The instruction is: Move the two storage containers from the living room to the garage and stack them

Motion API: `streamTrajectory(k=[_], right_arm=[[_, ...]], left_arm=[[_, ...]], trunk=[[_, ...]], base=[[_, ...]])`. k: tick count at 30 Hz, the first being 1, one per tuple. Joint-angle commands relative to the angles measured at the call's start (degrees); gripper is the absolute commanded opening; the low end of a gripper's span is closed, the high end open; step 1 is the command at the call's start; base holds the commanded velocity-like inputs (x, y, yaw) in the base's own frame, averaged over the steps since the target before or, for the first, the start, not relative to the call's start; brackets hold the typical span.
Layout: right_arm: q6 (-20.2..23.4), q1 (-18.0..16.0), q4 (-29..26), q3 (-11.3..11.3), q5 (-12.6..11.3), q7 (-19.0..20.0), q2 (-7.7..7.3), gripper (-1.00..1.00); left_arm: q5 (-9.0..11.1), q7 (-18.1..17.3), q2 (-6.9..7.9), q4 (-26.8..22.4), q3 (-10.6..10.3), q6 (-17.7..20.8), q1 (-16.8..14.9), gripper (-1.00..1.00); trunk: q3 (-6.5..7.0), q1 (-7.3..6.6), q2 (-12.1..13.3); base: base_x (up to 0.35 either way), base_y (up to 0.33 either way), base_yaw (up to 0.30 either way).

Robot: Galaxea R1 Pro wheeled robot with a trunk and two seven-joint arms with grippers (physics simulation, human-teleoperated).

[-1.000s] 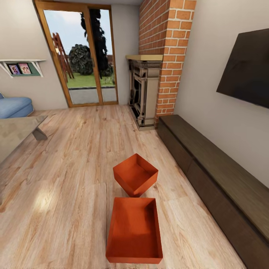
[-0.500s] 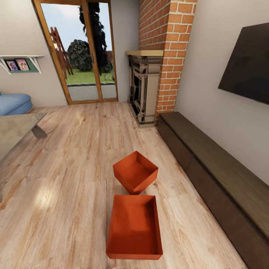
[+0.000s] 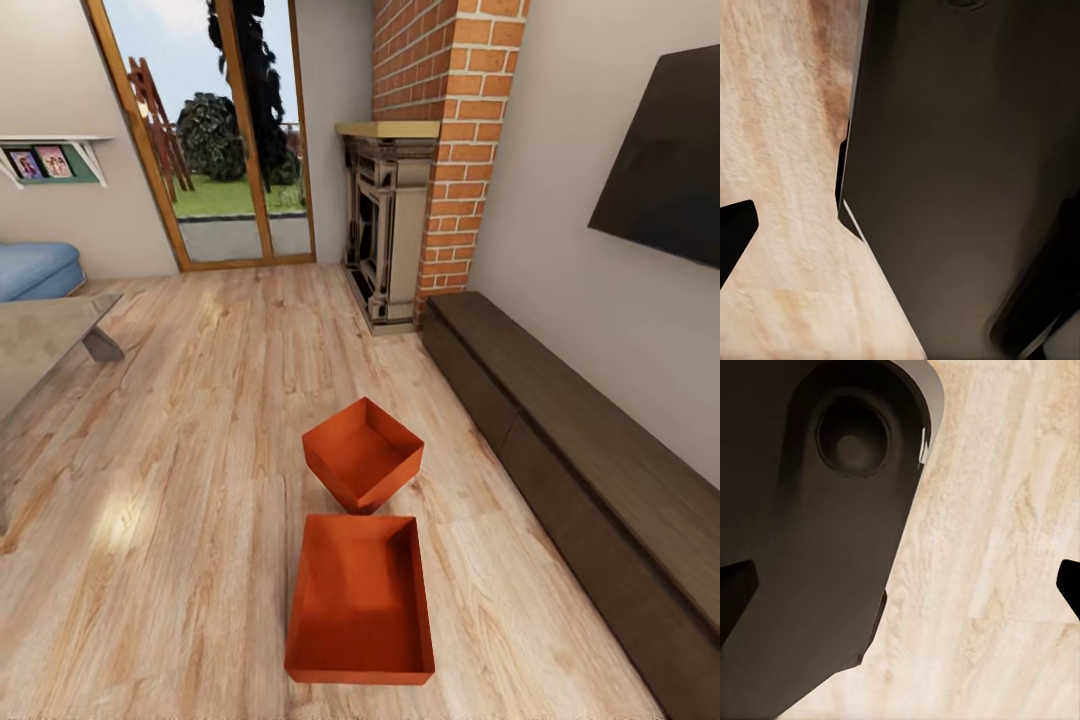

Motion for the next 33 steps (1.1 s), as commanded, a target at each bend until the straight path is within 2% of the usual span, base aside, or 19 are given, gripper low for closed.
streamTrajectory(k=[1,33], right_arm=[[-0.3,-0.1,0.2,0.5,-0.4,0.0,0.02,1.0],[-0.4,-0.1,0.2,0.5,-0.4,0.0,0.02,1.0]], left_arm=[[0.4,0.0,0.01,-0.1,0.0,0.3,0.0,1.0],[0.4,0.0,0.03,-0.1,0.0,0.3,0.0,1.0]], trunk=[[-0.14,0.0,0.0],[-3.12,0.0,0.0]], base=[[0.0,0.0,0.0],[0.0,0.0,0.0]])
